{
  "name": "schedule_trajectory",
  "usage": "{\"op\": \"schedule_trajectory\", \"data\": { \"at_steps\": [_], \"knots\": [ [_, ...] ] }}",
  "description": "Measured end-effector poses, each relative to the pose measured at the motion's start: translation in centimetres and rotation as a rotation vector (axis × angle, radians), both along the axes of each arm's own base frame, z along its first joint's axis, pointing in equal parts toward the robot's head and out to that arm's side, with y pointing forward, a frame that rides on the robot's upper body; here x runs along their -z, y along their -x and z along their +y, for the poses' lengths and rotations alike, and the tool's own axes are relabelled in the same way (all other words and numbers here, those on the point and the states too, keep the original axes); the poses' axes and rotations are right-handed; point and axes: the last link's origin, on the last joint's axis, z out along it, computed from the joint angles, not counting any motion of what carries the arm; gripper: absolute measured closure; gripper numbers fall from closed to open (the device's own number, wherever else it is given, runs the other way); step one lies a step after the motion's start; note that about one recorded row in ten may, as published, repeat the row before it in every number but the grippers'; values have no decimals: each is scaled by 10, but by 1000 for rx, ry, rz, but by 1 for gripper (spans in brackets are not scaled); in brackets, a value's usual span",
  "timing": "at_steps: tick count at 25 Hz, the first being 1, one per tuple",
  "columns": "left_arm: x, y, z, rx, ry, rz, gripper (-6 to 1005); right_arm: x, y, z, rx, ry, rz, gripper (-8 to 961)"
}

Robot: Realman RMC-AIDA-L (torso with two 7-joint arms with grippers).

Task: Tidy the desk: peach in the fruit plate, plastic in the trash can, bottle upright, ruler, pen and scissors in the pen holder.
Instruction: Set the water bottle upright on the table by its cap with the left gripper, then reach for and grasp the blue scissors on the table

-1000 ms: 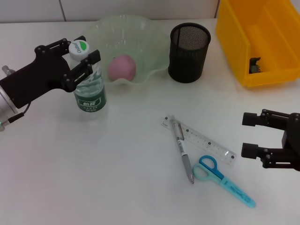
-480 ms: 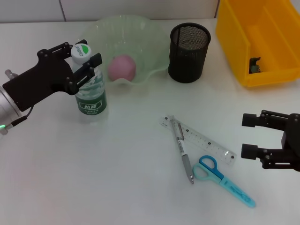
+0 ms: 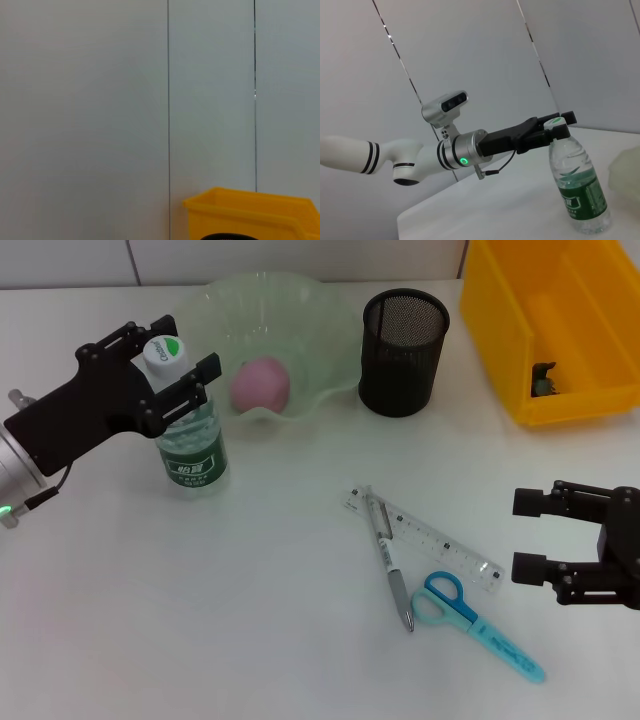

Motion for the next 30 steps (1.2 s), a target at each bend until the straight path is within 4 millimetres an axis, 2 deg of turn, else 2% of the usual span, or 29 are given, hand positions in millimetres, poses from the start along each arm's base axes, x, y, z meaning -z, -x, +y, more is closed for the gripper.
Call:
{"op": "schedule_trajectory", "data": {
  "at_steps": [1,4,6,8,9,10,13,15,17,18,20,21,22,23,24,25,26,27,28,30],
  "knots": [
    [-1,0,0,0,5,-6,449,0,0,0,1,0,0,114],
    [-4,-1,2,0,12,-13,342,0,0,0,3,2,0,114],
    [-14,-3,0,16,-8,-37,270,0,0,0,3,2,0,114],
    [-27,-5,-5,37,-42,-78,243,-1,0,1,6,-4,0,114],
    [-27,-5,-5,37,-42,-78,230,-3,-1,2,11,-13,3,114],
    [-52,-13,-28,145,-79,-187,216,-6,-1,2,18,-27,9,114],
    [-54,-25,-54,317,19,-222,189,-19,-2,5,46,-58,43,114],
    [-40,-32,-73,428,184,-195,189,-28,1,8,55,-66,62,113],
    [-27,-33,-83,460,305,-163,189,-45,11,15,47,-62,54,113],
    [-27,-33,-83,460,305,-163,189,-45,11,15,47,-62,54,113],
    [13,-24,-89,371,497,-66,189,-63,28,23,44,-37,-38,114],
    [13,-24,-89,371,497,-66,189,-63,28,23,44,-37,-38,115],
    [21,-19,-89,332,511,-47,189,-72,45,28,69,9,-169,115],
    [21,-19,-89,332,511,-47,189,-72,45,28,69,9,-169,116],
    [33,-11,-86,263,519,-22,189,-75,52,30,95,31,-240,116],
    [33,-11,-86,263,519,-22,189,-78,62,35,120,48,-343,117],
    [38,-10,-85,238,529,-16,189,-78,72,39,147,65,-459,117],
    [40,-9,-84,230,534,-14,189,-76,91,47,181,77,-655,118],
    [40,-9,-84,230,534,-14,189,-76,91,47,181,77,-655,118],
    [41,-9,-83,228,534,-12,189,-69,111,56,179,74,-799,119]
  ]
}}
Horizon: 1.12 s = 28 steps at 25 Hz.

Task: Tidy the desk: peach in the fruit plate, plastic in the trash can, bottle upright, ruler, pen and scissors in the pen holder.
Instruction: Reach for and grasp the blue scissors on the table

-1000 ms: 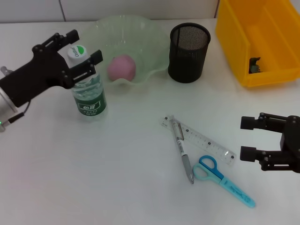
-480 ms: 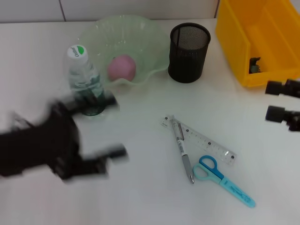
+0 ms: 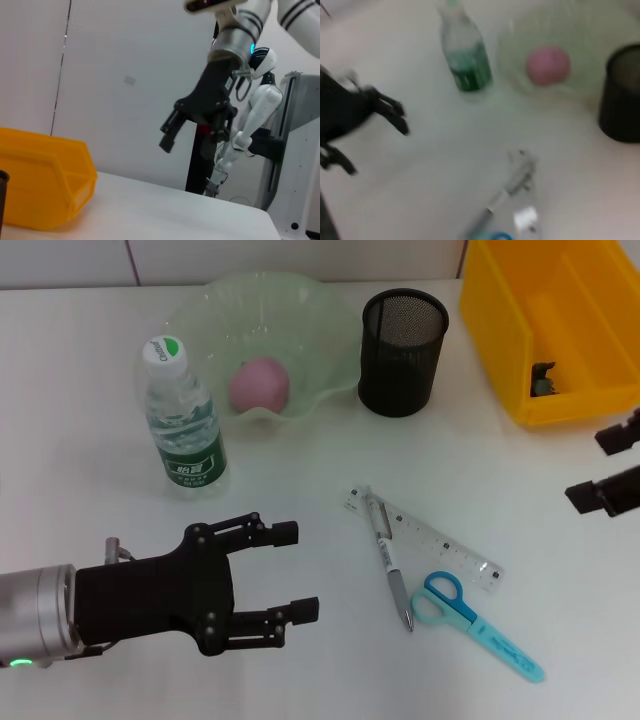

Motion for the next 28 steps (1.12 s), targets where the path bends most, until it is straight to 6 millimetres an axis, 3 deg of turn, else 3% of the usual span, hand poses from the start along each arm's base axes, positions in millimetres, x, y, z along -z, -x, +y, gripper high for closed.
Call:
{"op": "schedule_trajectory", "data": {
  "at_steps": [2,9,12,16,17,20,28],
  "knots": [
    [0,0,0,-2,-1,1,189,18,25,16,-41,49,-94,120],
    [-1,1,1,-7,-6,2,189,50,34,26,-11,150,-197,123],
    [-4,3,0,-16,-18,-5,189,65,33,16,98,149,-250,126],
    [-4,2,1,-16,-19,-6,189,77,33,2,88,163,-297,135],
    [-5,2,2,-14,-20,-5,189,90,30,-9,68,187,-331,137],
    [-5,1,3,-12,-20,-5,189,104,26,-19,82,190,-358,143],
    [-5,1,3,-14,-22,-3,189,116,11,-29,132,173,-391,161]
  ]
}}
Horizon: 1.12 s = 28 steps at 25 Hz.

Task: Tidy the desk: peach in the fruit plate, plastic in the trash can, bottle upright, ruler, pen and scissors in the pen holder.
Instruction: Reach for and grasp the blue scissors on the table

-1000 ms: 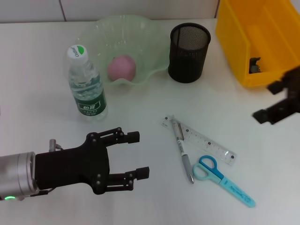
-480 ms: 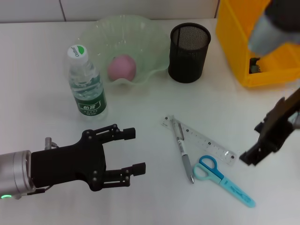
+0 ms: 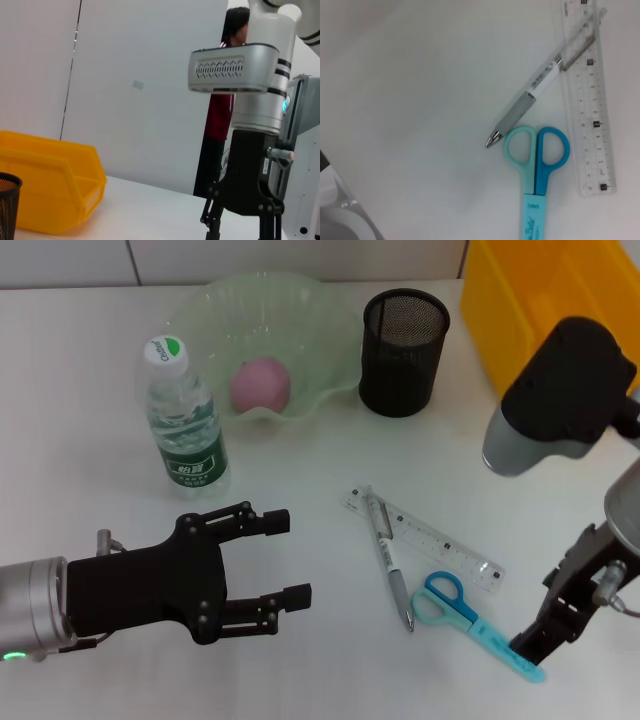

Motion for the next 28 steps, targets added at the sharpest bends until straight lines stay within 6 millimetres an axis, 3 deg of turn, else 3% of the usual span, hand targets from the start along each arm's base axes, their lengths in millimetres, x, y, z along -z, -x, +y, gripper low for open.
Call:
{"op": "schedule_trajectory", "data": {
  "at_steps": [10,28],
  "knots": [
    [0,1,-1,3,-2,-2,189,15,-15,-1,22,-51,48,184],
    [0,0,-1,7,-4,-2,189,40,-18,-6,48,-91,54,224]
  ]
}}
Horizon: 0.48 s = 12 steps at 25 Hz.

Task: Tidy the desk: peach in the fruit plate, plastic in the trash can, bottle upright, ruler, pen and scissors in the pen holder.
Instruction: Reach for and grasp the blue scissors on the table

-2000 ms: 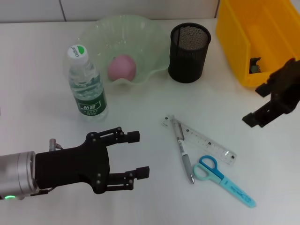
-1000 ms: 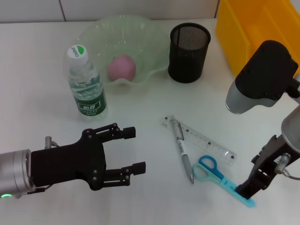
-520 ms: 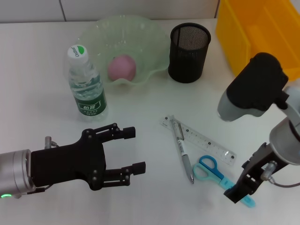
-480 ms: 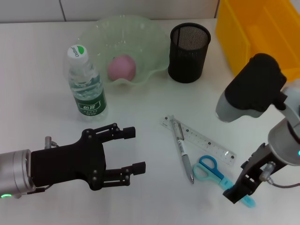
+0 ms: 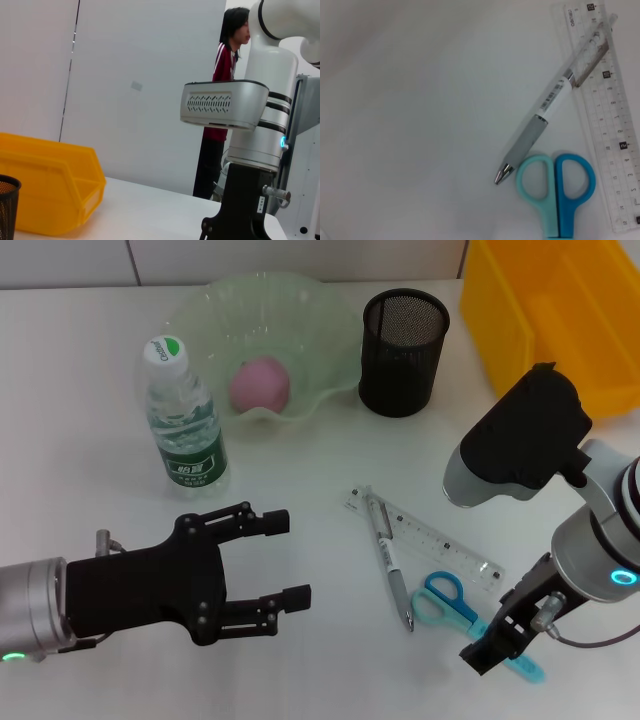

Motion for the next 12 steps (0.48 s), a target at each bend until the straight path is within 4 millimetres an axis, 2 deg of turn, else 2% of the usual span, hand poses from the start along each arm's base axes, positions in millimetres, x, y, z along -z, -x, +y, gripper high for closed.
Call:
{"op": "schedule_trajectory", "data": {
  "at_steps": [8,12],
  "knots": [
    [-5,3,-2,5,6,2,189,8,-5,-1,5,1,5,242],
    [-5,3,-2,6,6,2,189,11,-7,-2,0,5,1,357]
  ]
}}
